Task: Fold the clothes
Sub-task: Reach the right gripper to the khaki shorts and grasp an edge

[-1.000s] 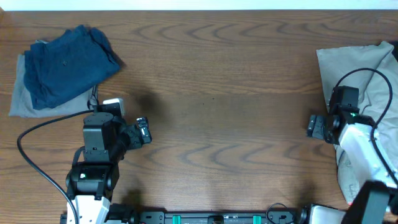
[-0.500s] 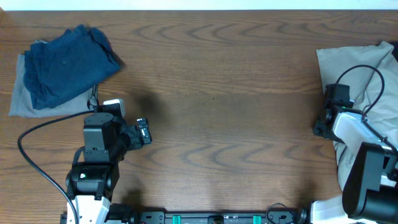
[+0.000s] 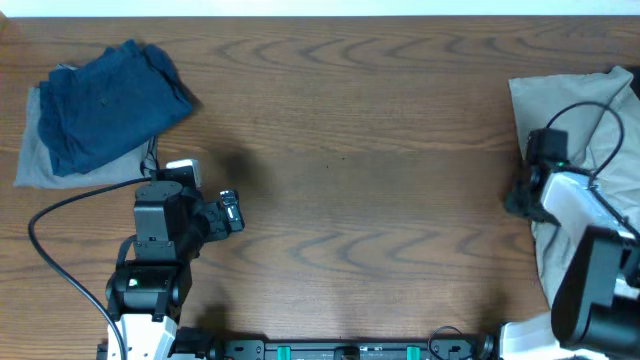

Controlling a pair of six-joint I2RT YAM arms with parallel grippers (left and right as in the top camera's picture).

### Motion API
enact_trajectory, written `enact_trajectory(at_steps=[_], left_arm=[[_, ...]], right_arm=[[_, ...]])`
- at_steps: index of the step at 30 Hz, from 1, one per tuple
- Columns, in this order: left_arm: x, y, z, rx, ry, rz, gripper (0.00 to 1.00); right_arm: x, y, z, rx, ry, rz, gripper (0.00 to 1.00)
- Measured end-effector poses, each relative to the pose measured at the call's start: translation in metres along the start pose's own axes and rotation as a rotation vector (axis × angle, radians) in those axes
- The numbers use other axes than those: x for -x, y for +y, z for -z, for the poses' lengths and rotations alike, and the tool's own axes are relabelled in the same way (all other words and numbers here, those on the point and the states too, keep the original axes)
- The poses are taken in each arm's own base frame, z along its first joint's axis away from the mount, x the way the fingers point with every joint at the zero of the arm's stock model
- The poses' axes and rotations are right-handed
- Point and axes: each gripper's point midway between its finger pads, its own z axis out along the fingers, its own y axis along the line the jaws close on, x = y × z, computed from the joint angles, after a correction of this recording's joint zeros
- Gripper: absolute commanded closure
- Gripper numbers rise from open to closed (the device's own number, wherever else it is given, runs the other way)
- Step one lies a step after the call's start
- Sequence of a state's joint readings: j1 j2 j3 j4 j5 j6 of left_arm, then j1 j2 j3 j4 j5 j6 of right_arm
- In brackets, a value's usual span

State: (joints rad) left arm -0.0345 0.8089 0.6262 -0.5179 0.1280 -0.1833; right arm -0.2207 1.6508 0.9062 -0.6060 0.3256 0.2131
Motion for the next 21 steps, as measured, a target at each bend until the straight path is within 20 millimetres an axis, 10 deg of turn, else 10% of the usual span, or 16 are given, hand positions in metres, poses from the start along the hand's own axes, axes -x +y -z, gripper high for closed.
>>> enact_trajectory(at_steps=[8, 21], left_arm=[[0.0, 0.0, 0.0, 0.0, 0.001, 0.0, 0.02], [0.0, 0.0, 0.0, 0.0, 0.001, 0.0, 0.02]], right_arm=[[0.081, 0.016, 0.114, 0.258, -0.251, -0.028, 0.99], [0.068, 0.096, 0.17, 0.755, -0.235, 0.093, 0.98]])
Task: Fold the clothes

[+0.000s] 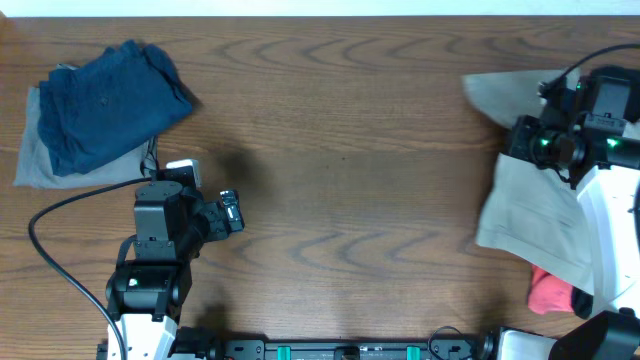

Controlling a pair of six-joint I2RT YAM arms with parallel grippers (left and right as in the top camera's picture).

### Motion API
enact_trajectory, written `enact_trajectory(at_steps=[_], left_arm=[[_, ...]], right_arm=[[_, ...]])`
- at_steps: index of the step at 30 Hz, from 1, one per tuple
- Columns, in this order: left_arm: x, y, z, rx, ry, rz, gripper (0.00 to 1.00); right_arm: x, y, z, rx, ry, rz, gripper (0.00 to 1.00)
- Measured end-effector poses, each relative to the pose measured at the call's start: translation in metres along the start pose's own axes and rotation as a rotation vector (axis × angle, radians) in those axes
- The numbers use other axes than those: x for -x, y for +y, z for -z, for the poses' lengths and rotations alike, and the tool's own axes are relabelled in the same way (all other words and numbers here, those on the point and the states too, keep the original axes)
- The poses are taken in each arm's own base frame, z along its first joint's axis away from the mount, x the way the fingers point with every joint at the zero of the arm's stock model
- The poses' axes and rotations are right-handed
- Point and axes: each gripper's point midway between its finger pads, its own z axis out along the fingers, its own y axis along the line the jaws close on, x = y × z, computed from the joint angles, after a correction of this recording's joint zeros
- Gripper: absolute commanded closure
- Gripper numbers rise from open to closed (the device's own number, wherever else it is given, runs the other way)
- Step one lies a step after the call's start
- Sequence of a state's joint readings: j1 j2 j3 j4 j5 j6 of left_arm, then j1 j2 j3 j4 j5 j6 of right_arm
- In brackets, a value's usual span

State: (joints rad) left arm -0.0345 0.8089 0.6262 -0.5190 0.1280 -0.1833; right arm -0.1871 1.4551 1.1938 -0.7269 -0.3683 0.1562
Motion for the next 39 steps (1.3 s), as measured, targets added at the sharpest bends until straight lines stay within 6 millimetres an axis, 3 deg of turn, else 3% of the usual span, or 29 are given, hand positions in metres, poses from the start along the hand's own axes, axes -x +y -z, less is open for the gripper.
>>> enact_trajectory(at_steps=[8, 13, 18, 20, 22, 24, 30, 35, 39], left_arm=[[0.0, 0.0, 0.0, 0.0, 0.0, 0.0, 0.02], [0.001, 0.0, 0.0, 0.0, -0.002, 0.0, 0.02], [-0.001, 0.0, -0.003, 0.002, 0.009, 0.001, 0.02], [-0.002, 0.001, -0.004, 0.005, 0.016, 0.001, 0.02], [-0.001, 0.001, -0.007, 0.005, 0.019, 0.002, 0.02], [0.001, 0.001, -0.009, 0.004, 0.014, 0.007, 0.03], [0.01, -0.009, -0.01, -0.047, -0.016, 0.101, 0.02], [0.012, -0.036, -0.015, -0.201, 0.02, 0.171, 0.02], [-0.004, -0.058, -0.026, -0.299, 0.129, 0.196, 0.02]], right_arm=[[0.003, 0.109, -0.005, 0.348, -0.038, 0.188, 0.94], [-0.005, 0.154, -0.009, 0.401, -0.052, 0.24, 0.95], [-0.007, 0.185, -0.016, 0.391, -0.097, 0.27, 0.78], [-0.014, 0.189, -0.02, 0.366, -0.087, 0.272, 0.58], [-0.018, 0.18, -0.025, 0.302, -0.075, 0.262, 0.47], [-0.022, 0.165, -0.029, 0.226, -0.057, 0.239, 0.42], [-0.037, 0.091, -0.033, -0.078, 0.03, 0.133, 0.24], [-0.043, 0.027, -0.021, -0.289, 0.08, 0.038, 0.06], [-0.049, -0.011, -0.008, -0.395, 0.125, -0.024, 0.04]])
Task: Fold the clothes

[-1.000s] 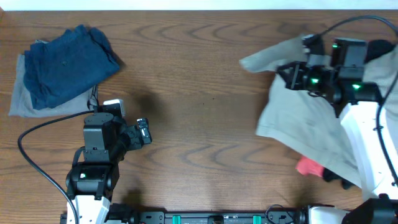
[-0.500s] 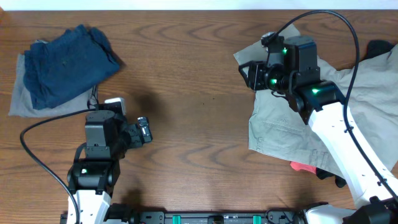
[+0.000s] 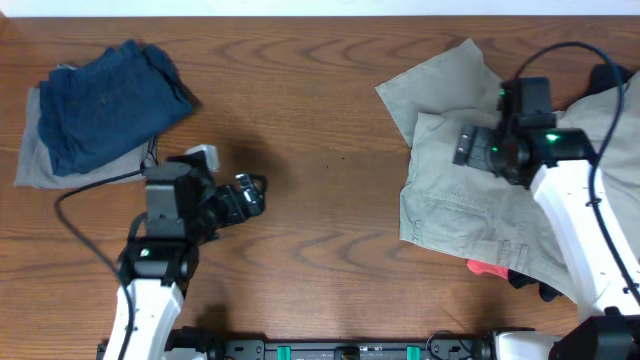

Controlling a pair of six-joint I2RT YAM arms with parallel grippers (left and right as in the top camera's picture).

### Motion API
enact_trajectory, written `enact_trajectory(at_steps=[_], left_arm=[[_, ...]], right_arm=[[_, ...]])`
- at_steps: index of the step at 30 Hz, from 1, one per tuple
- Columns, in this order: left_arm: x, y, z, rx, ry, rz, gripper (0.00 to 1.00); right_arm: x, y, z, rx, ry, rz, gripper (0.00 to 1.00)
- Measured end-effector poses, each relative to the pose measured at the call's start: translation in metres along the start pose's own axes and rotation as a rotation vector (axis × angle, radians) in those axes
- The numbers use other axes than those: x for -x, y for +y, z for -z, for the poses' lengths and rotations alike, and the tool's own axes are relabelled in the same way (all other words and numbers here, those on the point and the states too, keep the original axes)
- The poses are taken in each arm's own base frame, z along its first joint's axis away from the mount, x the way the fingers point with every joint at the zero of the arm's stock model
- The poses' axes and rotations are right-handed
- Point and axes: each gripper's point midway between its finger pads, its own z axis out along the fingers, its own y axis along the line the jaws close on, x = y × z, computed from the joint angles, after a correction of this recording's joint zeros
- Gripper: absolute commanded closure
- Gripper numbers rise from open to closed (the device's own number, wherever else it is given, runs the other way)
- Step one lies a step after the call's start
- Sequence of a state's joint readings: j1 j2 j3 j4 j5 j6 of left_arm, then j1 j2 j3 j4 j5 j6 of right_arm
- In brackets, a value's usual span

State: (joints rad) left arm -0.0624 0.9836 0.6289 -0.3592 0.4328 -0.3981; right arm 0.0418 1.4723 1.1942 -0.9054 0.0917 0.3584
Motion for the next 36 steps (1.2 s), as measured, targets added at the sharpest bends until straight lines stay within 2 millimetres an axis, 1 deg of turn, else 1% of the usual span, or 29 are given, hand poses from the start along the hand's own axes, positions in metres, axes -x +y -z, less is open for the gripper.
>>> enact_trajectory(at_steps=[3, 8, 12, 15, 19, 25, 27, 34, 36], left_arm=[[-0.021, -0.014, -0.018, -0.05, 0.105, 0.001, 0.02], [-0.053, -0.046, -0.046, -0.136, 0.229, -0.069, 0.02], [-0.081, -0.073, -0.07, -0.205, 0.307, -0.148, 0.02], [-0.102, -0.085, -0.086, -0.229, 0.36, -0.16, 0.02], [-0.125, -0.1, -0.11, -0.261, 0.407, -0.127, 0.02], [-0.152, -0.117, -0.134, -0.295, 0.451, -0.061, 0.02], [-0.158, -0.122, -0.138, -0.311, 0.46, -0.051, 0.02], [-0.17, -0.149, -0.149, -0.38, 0.469, 0.009, 0.02], [-0.174, -0.157, -0.151, -0.396, 0.476, 0.028, 0.01]], right_arm=[[-0.005, -0.025, -0.001, -0.051, 0.038, -0.049, 0.03], [-0.012, -0.057, -0.001, -0.105, 0.085, -0.123, 0.01], [-0.021, -0.075, 0.001, -0.139, 0.128, -0.165, 0.01], [-0.026, -0.083, 0.002, -0.155, 0.154, -0.185, 0.01], [-0.03, -0.092, 0.003, -0.17, 0.17, -0.207, 0.01], [-0.032, -0.093, 0.004, -0.174, 0.181, -0.208, 0.01], [-0.033, -0.093, 0.004, -0.175, 0.182, -0.208, 0.01], [-0.033, -0.093, 0.004, -0.175, 0.182, -0.208, 0.01], [-0.033, -0.093, 0.004, -0.175, 0.182, -0.208, 0.01]])
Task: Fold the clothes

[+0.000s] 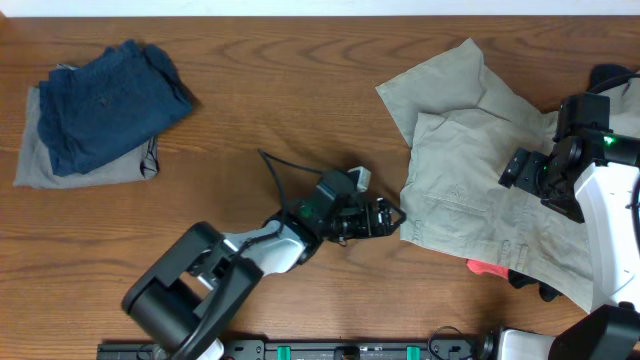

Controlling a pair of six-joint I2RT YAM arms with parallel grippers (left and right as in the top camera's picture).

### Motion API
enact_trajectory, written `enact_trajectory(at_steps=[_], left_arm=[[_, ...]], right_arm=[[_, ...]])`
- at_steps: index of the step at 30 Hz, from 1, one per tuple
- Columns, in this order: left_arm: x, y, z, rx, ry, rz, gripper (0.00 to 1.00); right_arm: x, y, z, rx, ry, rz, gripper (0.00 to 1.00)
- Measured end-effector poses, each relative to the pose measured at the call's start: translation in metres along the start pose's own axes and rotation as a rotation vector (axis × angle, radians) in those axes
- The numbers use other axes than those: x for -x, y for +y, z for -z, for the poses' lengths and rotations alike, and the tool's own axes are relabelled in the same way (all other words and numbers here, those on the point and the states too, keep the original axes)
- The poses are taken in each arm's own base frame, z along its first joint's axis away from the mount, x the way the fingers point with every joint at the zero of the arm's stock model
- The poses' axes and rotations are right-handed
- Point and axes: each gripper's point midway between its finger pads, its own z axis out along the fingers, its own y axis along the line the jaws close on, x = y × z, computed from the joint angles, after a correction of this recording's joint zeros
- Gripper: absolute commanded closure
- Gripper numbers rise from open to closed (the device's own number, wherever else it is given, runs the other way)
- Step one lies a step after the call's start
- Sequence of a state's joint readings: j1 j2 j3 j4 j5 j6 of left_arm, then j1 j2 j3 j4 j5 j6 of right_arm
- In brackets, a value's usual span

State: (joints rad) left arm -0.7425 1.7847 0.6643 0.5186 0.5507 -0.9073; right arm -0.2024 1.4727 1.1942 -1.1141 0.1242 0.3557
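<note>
A khaki garment (pixel 465 165) lies spread and rumpled on the right half of the table. My left gripper (pixel 392 216) reaches far across to the garment's lower left corner, its fingers apart right at the hem. My right gripper (pixel 513 170) hovers over the middle of the khaki cloth, pointing left, and appears open with no fabric lifted in it. At the far left sits a folded stack, a blue garment (pixel 105 100) on top of a grey one (pixel 40 165).
A red cloth (pixel 490 268) peeks out under the khaki garment's lower edge. A dark object (pixel 610 78) lies at the right edge behind my right arm. The left arm's cable (pixel 285 170) loops over the table's middle.
My left arm has stretched from the left-centre of the table to the khaki garment's lower left corner. My right gripper has moved right and slightly down, while the garment has stayed in place.
At first the khaki garment lay at the right edge with my right gripper on it, the left arm parked at the left. It was then further left, then spread on the right half. Now the right gripper has let go and the left gripper is at its corner.
</note>
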Motion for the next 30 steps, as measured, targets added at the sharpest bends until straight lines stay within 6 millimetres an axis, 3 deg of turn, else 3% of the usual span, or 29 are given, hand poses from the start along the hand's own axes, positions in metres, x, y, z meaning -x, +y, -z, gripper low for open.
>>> enact_trajectory(at_steps=[4, 8, 12, 24, 28, 30], left_arm=[[-0.009, -0.012, -0.014, -0.029, 0.024, 0.024, 0.1], [-0.023, -0.014, -0.026, -0.022, 0.061, 0.041, 0.37], [-0.029, -0.01, -0.032, 0.005, 0.064, 0.033, 0.52], [-0.021, -0.006, -0.035, 0.051, -0.01, -0.018, 0.55], [-0.027, -0.005, -0.039, 0.072, -0.013, -0.039, 0.76], [-0.03, -0.003, -0.04, 0.079, -0.007, -0.042, 0.81]], right_arm=[[0.0, 0.0, 0.0, 0.0, 0.0, 0.0, 0.01], [0.0, 0.0, 0.0, 0.0, 0.0, 0.0, 0.01], [0.0, 0.0, 0.0, 0.0, 0.0, 0.0, 0.01], [-0.001, 0.0, 0.0, -0.001, 0.003, 0.0, 0.01], [-0.001, 0.0, 0.0, -0.001, 0.004, 0.0, 0.01], [-0.001, 0.0, 0.0, -0.001, 0.004, 0.0, 0.01]])
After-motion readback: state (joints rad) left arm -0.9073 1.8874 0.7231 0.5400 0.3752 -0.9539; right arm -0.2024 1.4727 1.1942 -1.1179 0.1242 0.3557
